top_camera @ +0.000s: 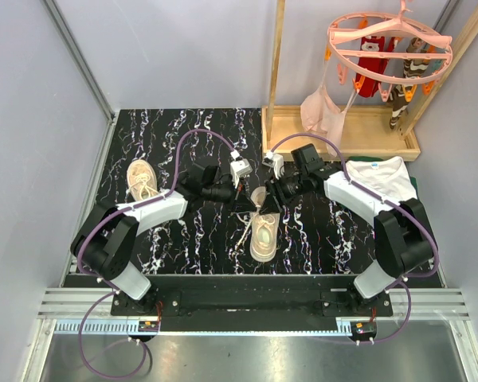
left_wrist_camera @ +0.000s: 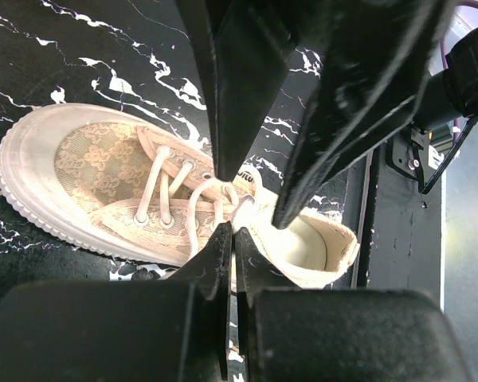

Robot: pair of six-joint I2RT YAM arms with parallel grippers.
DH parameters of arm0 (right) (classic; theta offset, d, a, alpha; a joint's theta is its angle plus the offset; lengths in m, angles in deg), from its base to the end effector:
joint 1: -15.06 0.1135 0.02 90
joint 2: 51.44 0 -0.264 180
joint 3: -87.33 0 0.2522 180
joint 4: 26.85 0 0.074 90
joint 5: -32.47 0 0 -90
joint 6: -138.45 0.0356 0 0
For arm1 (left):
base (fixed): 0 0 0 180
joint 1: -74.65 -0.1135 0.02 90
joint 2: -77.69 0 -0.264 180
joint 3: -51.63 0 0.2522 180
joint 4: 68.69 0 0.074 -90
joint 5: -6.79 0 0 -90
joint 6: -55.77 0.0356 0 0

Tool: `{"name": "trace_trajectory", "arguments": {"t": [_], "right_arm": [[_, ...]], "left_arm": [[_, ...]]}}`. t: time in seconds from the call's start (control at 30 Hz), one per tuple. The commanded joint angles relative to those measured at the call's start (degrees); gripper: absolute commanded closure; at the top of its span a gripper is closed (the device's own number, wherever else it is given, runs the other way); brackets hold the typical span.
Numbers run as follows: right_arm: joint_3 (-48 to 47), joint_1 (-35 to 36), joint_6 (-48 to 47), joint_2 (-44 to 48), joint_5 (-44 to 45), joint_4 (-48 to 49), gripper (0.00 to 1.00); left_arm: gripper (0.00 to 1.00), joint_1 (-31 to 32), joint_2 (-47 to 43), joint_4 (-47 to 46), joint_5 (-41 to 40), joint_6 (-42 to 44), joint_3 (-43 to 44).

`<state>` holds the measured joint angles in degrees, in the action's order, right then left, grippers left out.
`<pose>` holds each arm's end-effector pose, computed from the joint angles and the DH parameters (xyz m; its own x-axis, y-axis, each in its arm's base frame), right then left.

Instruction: Tie the shoes

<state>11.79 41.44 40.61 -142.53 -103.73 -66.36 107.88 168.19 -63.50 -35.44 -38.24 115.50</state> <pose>0.2793 0.1672 0.2290 -0.6351 -0.4204 -0.6481 -0.7717 0.3826 0.5080 0.2624 -0.2034 0.2128 -0.5025 0.2730 -0.8203 0.8616 0.2371 -0.4489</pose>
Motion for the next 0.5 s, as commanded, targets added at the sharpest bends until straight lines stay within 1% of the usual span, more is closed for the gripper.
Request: {"name": "trace_trajectory", "arguments": {"t": [0.0, 0.07, 0.1, 0.17, 0.2, 0.3, 0.33, 0.43, 0.47], "right_arm": [[-0.62, 0.70, 0.45, -0.76, -0.83, 3.17, 0.56], [-0.80, 0.70, 0.72, -0.84, -1.00, 3.52, 0.64], [-0.80, 0.70, 0.80, -0.67, -1.09, 3.44, 0.74], [-0.63, 0.70, 0.72, -0.49, -1.09, 3.43, 0.82], [-0.45, 0.79, 0.54, -0.23, -1.09, 3.52, 0.89], [0.08, 0.79, 0.54, 0.03, -1.27, 3.43, 1.00], [0.25, 0.79, 0.45, 0.21, -1.27, 3.43, 1.00], [0.87, 0.79, 0.02, 0.56, -1.09, 3.43, 1.00], [0.96, 0.79, -0.25, 0.91, -1.00, 3.43, 1.00]], "left_arm": [[1.00, -0.10, 0.38, -2.32, 1.19, 0.14, 2.19], [1.00, -0.19, 0.55, -1.53, 0.84, 0.58, 2.62], [1.00, -0.19, 0.64, -1.01, 0.75, 0.76, 2.63], [1.00, -0.10, 0.64, -0.13, 0.05, 1.63, 2.89], [1.00, -0.10, 0.64, 0.49, -0.04, 1.90, 2.98], [1.00, -0.01, 0.64, 1.19, -0.39, 2.16, 2.80], [0.99, -0.01, 0.64, 1.46, -0.48, 2.25, 2.98], [0.81, -0.19, -0.58, 2.86, -1.71, 3.65, 2.72], [0.68, -0.80, -1.02, 3.91, -2.06, 3.66, 2.28]]}}
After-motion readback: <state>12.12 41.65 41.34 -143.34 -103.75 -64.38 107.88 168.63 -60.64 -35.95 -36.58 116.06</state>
